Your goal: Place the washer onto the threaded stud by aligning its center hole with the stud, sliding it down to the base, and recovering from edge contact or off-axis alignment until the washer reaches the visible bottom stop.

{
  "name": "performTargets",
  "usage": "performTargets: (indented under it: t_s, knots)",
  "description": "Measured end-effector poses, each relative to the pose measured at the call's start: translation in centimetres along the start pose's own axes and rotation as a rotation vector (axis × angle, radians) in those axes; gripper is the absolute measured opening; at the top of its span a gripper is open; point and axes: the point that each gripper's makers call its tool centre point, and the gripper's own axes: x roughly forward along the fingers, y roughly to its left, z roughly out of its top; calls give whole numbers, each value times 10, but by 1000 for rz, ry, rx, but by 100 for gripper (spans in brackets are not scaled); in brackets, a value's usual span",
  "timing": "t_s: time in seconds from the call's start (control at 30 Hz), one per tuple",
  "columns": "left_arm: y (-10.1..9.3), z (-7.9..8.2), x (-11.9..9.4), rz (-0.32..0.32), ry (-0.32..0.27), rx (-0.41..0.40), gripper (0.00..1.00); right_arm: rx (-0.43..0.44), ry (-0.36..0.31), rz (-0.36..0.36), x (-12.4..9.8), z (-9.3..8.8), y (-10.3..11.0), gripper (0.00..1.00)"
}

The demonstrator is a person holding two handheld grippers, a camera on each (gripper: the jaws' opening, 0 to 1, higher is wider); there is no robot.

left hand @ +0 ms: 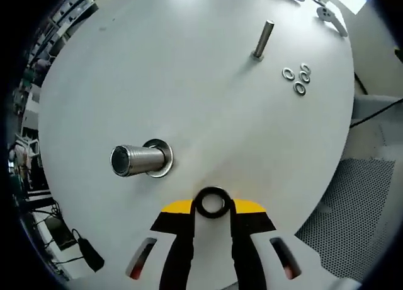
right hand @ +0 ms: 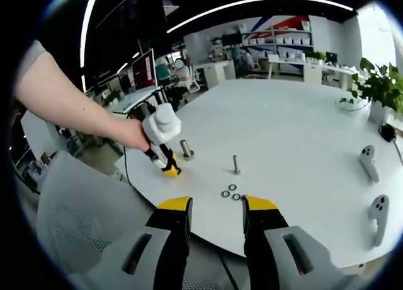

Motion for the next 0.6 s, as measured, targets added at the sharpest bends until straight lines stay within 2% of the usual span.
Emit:
performTargets:
  t_s: [0.17,0.3,0.6]
  knots:
    - [7,8,-8,-15,-43,-62,19,-3,2,3,0,0,1,34]
    - [13,11,-16,-3,-51,-31,19,1,1,2,0,0,1,34]
    - [21,21,-34,-13,-93,-35,19,-2,3,6,1,0,1,34]
